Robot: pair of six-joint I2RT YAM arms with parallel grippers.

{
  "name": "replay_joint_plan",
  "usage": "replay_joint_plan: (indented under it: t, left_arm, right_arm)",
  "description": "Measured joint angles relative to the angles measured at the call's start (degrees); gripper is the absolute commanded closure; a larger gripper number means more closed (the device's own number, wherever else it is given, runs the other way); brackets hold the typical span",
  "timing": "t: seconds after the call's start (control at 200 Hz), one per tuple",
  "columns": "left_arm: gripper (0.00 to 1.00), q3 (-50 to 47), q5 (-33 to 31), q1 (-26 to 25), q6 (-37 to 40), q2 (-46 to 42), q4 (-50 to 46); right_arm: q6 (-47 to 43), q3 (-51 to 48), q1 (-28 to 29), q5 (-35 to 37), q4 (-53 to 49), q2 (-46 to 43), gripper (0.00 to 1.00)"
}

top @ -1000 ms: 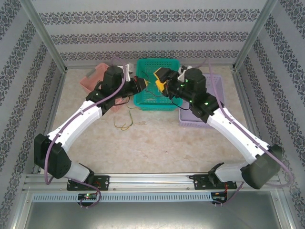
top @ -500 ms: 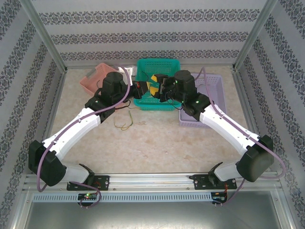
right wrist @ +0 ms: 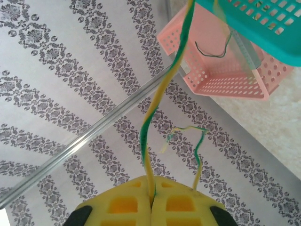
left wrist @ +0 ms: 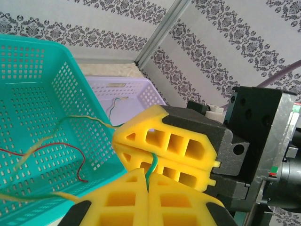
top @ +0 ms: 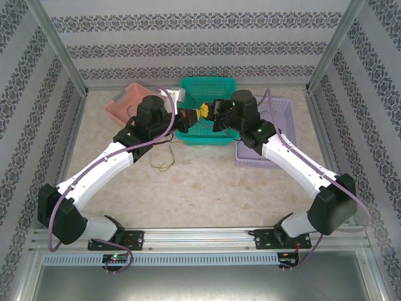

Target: Untangle the cables

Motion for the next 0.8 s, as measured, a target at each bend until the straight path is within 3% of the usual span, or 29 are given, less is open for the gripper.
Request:
replay_joint_plan:
  t: [0.185,0.505,0.57,0.625,0.669,0.799]
  left_arm:
    - [1.00,3.6,3.1,0.1,-5.9,2.7,-0.2]
    - [1.00,11.0,17.7,1.0,-26.9,10.3,7.8]
    - [0.63,10.5,19.0,1.1,-30.1,10.9,9.0]
    - [0.46,10.2,20.7,1.3,-31.8,10.7,8.1]
    - [0.39,9.7,21.6,1.2,-32.3,9.9,6.6]
    - [0.38,8.3,21.1,1.0,-33.8,6.2,3.1]
  right_arm:
    - [-13.5,3.9,-3.4,-4.5,-1.2,1.2,1.00]
    - [-47.1,15.8,-9.3,-14.6,-7.6,3.5,1.00]
    - [-51.5,15.9,-10.1,-15.9,-9.2,3.5,1.00]
    - [-54.3,15.9,-10.6,-16.0,-9.6,3.5,1.00]
    - [-56.0,15.9,-11.4,-15.8,-9.1,3.5,1.00]
    - [-59.1,15.9,-13.9,-15.1,-8.7,2.8,1.00]
